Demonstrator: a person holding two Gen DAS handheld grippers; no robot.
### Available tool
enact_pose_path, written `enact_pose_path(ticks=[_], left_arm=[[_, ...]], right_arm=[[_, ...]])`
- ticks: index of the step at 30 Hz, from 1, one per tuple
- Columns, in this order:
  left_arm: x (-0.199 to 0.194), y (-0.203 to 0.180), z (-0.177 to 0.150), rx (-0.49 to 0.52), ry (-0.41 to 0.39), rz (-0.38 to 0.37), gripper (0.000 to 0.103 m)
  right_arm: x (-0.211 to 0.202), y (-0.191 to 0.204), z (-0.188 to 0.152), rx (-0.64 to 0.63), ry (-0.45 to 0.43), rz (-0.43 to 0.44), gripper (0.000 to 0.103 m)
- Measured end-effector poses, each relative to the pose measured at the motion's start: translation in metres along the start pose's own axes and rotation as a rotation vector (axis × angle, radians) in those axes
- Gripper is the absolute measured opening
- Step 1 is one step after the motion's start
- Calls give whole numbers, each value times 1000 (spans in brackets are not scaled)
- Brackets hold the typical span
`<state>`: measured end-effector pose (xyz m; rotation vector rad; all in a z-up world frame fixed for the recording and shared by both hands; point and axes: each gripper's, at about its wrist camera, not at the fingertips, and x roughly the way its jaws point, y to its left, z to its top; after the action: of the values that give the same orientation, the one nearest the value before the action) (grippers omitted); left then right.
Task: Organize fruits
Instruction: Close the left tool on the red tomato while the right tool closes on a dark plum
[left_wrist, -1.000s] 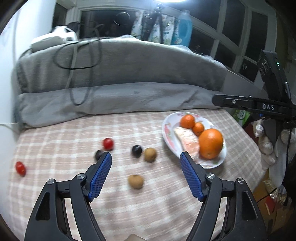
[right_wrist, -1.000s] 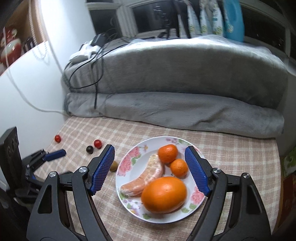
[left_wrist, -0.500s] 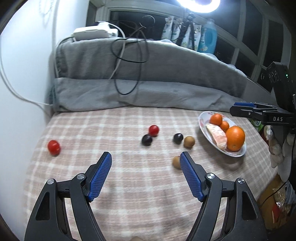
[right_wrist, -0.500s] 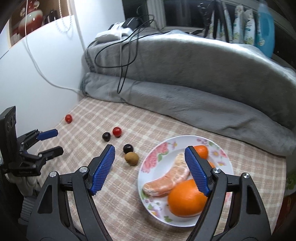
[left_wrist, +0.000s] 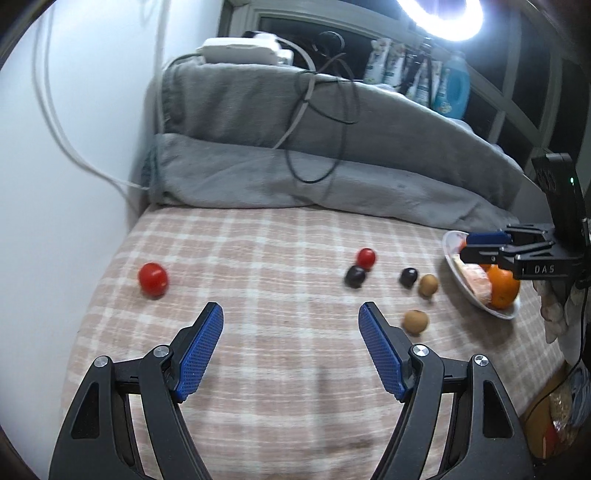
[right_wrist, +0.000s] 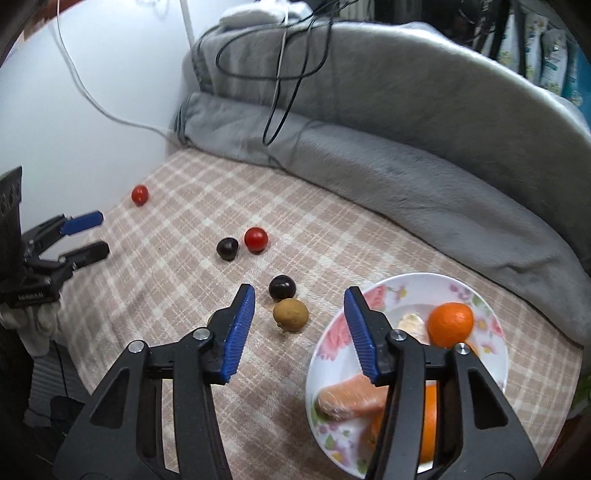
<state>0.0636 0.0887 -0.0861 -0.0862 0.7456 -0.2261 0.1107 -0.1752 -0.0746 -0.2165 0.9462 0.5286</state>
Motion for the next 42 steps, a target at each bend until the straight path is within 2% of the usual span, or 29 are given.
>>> enact_pose_path(ticks=[12, 17, 29, 40, 42], left_arm=[[12, 61, 6, -88, 1, 92, 75], [24, 77, 12, -104, 6, 115, 69], [50, 102, 16, -147, 37, 128, 63], [64, 110, 18, -162, 52, 121, 60], [67, 110, 18, -165, 57, 120, 57]], right_arm=[[39, 5, 9, -29, 88, 24, 42], [51, 7, 12, -57, 129, 21, 36], [74, 13, 22, -118, 211, 12, 35], [93, 16, 26, -142, 259, -2, 35], [96, 16, 26, -139, 262, -1, 34]])
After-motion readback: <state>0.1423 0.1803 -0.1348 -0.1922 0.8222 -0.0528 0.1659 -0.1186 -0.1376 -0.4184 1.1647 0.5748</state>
